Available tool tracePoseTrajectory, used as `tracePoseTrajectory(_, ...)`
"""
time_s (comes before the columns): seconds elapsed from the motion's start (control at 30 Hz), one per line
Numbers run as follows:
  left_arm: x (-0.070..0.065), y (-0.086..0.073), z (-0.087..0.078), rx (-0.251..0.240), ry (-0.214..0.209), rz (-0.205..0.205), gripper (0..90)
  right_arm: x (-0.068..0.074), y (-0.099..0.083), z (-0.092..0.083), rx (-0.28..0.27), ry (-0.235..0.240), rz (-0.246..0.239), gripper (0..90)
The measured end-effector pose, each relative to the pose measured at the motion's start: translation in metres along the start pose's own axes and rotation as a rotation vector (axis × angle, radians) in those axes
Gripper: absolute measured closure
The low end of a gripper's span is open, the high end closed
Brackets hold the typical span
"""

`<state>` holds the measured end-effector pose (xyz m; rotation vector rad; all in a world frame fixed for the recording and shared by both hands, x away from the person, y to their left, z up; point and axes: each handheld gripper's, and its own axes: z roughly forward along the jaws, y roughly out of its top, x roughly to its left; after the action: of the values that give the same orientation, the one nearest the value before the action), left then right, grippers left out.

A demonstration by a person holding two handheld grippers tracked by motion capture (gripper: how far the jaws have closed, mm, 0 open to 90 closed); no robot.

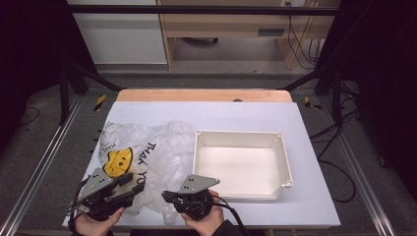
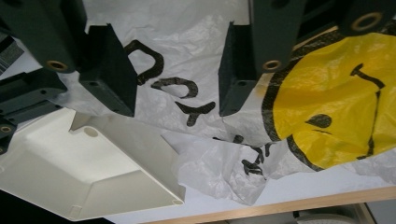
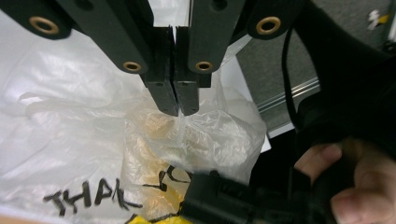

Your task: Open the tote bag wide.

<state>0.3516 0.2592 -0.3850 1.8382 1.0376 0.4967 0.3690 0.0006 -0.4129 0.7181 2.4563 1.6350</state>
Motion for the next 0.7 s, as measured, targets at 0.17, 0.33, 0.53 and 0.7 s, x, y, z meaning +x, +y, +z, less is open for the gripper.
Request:
tracePoseTrajectory(0.17,-0.005,-0.003,-0.004,0.005,-0.010,0.000,37.9,0.003,0.002,0.004,-0.010,-0.031,-0.040,88.9)
tracePoseTrajectory(0.33,-0.013,-0.011,-0.004,0.045,-0.009,0.049,35.6,0.001,0.002,0.006,-0.012,-0.051,-0.041,88.9)
tracePoseTrajectory(0.53,-0.025,-0.019,0.009,0.116,0.015,0.132,39.3,0.001,0.005,0.005,-0.046,-0.072,-0.051,88.9)
tracePoseTrajectory(0.7,-0.026,-0.021,0.014,0.154,0.019,0.151,60.0,0.003,0.006,0.006,-0.065,-0.049,-0.057,88.7)
